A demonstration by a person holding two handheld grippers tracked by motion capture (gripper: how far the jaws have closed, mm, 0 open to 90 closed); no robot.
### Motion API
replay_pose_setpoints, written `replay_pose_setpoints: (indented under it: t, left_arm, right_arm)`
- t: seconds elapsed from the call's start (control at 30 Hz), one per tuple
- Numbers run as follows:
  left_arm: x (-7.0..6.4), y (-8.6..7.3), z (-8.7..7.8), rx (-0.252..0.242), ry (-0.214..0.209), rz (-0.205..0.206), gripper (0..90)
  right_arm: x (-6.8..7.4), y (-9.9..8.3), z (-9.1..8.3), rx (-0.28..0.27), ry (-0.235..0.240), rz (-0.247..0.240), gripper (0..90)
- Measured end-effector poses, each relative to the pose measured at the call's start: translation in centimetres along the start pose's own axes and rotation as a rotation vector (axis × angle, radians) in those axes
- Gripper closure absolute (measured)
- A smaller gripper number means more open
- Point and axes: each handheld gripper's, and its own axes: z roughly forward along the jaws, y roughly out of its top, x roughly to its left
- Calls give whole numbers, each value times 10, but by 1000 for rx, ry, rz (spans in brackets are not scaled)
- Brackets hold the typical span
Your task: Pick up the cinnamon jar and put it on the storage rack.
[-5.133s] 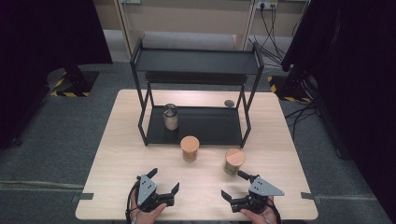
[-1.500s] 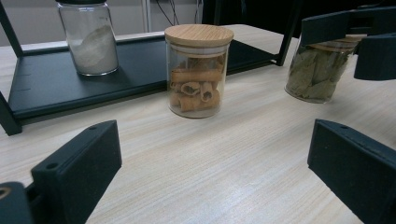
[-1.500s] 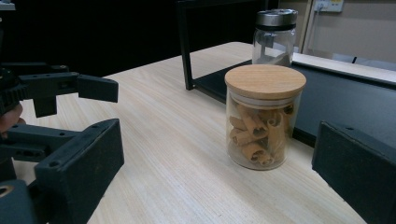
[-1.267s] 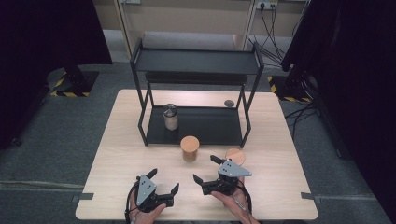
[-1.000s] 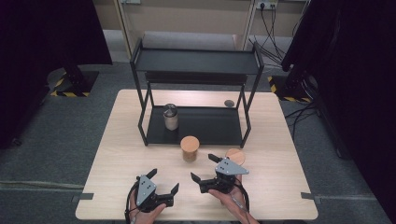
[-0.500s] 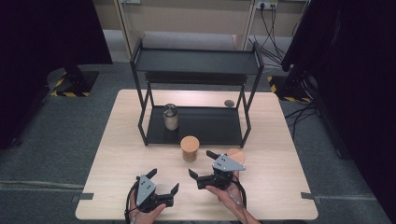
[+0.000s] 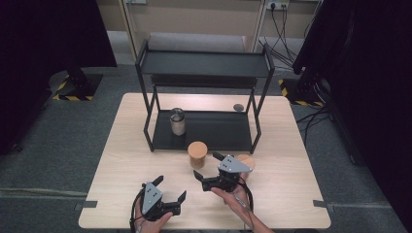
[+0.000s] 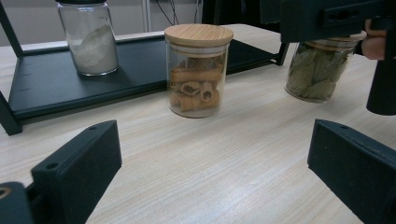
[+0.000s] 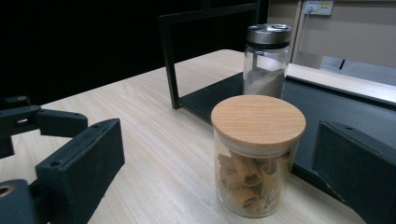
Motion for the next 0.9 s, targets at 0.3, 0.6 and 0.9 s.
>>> replay_pose_setpoints:
  t: [0.3,0.6,0.9]
  left_arm:
    - [0,0,0,-2,1,0,25]
    - [0,0,0,-2,1,0,25]
    - [0,0,0,-3,0,-1,25]
  right_arm:
    - [2,1,9,3,-22,1,34]
    - [4,3,19,14,-54,5,38]
    - [5,3,26,33,-71,7,42]
